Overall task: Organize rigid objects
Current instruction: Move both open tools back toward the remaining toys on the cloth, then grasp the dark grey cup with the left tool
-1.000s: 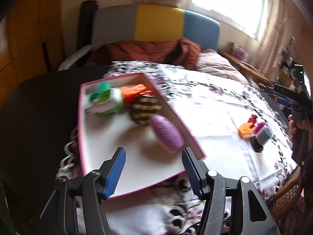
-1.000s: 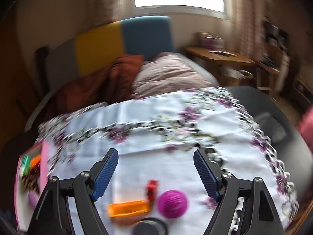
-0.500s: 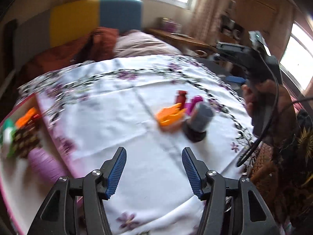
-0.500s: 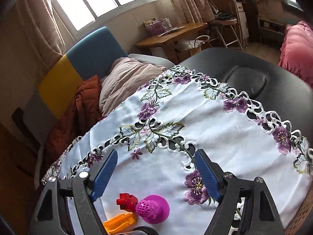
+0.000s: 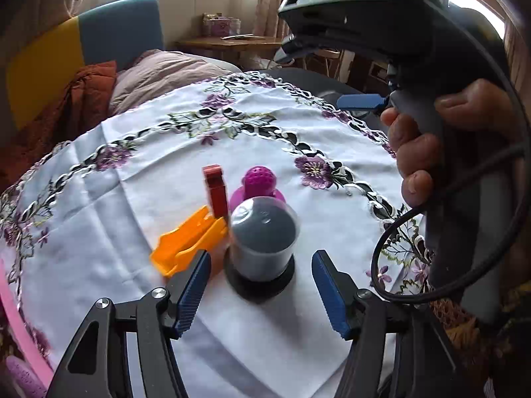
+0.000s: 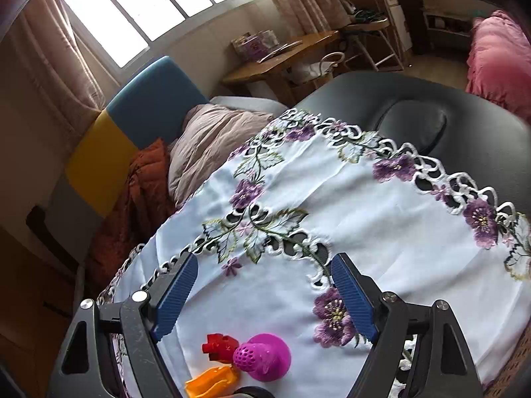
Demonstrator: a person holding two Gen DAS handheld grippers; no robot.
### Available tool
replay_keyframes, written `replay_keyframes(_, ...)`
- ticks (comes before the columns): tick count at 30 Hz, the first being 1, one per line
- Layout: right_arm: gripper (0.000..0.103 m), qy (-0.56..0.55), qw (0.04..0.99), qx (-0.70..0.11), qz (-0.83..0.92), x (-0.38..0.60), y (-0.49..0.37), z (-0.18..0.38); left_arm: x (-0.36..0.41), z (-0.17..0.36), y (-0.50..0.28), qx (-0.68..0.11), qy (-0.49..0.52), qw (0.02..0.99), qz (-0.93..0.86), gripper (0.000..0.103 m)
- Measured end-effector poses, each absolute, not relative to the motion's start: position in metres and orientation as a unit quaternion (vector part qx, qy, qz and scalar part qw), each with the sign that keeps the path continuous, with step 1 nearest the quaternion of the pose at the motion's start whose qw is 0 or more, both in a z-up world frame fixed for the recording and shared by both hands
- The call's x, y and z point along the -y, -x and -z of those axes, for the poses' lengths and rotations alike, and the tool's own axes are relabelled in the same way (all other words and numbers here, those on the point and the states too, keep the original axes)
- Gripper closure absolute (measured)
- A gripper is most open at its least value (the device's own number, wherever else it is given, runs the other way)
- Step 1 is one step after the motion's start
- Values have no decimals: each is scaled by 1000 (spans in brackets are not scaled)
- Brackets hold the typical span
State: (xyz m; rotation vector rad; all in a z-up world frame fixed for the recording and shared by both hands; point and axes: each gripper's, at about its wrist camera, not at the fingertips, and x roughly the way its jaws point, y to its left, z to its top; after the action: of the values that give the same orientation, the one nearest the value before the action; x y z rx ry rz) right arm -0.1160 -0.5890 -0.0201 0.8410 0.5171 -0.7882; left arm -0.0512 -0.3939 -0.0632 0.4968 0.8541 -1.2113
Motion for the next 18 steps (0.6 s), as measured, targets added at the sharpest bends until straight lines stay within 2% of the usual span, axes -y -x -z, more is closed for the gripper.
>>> replay_keyframes(5,19,-406,801,-229,375,595,122,21,408,73,51,-385,-232,711,541,41)
replay_keyframes(6,19,-410,799,-230,374,596,122,21,410,76,50,-387,-231,708,544,46)
replay_keyframes(7,19,-411,799,-231,374,596,122,22,411,77,49,-387,-230,708,544,59)
replay_keyframes(14,19,-413,800,-250,357,598,114,27,371,74,42,-399,-181,719,540,59)
replay_keyframes(18,19,-395,816,-288,308,589,93,31,328,70,35,-411,-158,741,506,59)
